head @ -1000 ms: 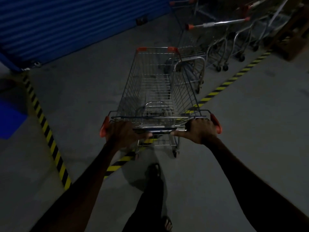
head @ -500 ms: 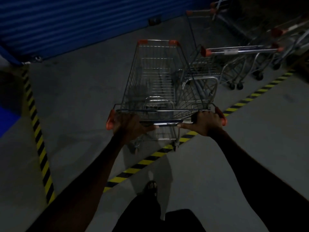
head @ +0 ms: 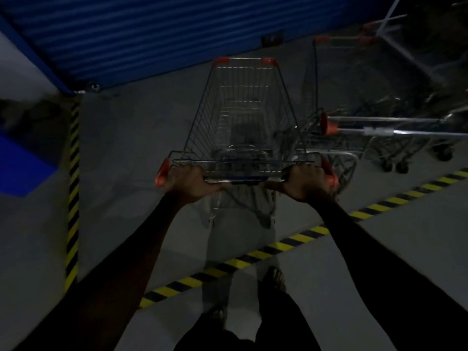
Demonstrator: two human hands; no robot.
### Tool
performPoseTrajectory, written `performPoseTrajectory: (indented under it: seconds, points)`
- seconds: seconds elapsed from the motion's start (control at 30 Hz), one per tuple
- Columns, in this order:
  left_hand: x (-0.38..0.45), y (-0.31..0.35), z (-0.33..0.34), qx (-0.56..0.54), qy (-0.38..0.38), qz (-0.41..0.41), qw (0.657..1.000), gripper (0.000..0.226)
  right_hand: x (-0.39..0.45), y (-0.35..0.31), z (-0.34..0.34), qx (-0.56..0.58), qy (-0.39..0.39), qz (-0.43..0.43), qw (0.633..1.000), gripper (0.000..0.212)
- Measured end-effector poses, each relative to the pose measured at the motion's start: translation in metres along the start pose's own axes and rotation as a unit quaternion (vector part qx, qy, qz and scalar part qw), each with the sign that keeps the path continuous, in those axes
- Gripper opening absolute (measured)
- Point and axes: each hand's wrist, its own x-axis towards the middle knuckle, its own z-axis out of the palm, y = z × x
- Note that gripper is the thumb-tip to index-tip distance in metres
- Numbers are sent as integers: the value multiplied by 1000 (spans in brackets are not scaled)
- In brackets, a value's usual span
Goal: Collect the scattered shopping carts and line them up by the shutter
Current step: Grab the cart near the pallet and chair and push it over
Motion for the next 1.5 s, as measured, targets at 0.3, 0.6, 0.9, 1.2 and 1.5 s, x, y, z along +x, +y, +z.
performPoseTrajectory:
  seconds: [0.3, 0.6, 0.9, 1.2, 1.5]
  points:
    - [68, 21, 5, -16, -46, -49, 998, 100, 76, 39, -22, 88, -59, -39, 994, 73]
    - [89, 11, 10, 1, -91, -86, 992, 108, 106, 41, -7, 62, -47, -36, 996, 97]
    - [88, 12, 8, 22, -73, -86, 993, 93, 105, 36, -21, 62, -31, -49, 996, 78]
    - [76, 2, 20, -94, 29, -27, 995, 77, 91, 28, -9, 66, 65, -60, 994, 85]
    - [-7, 12, 46, -275, 187, 33, 943, 47, -39, -18, 26, 223, 181, 66, 956, 36]
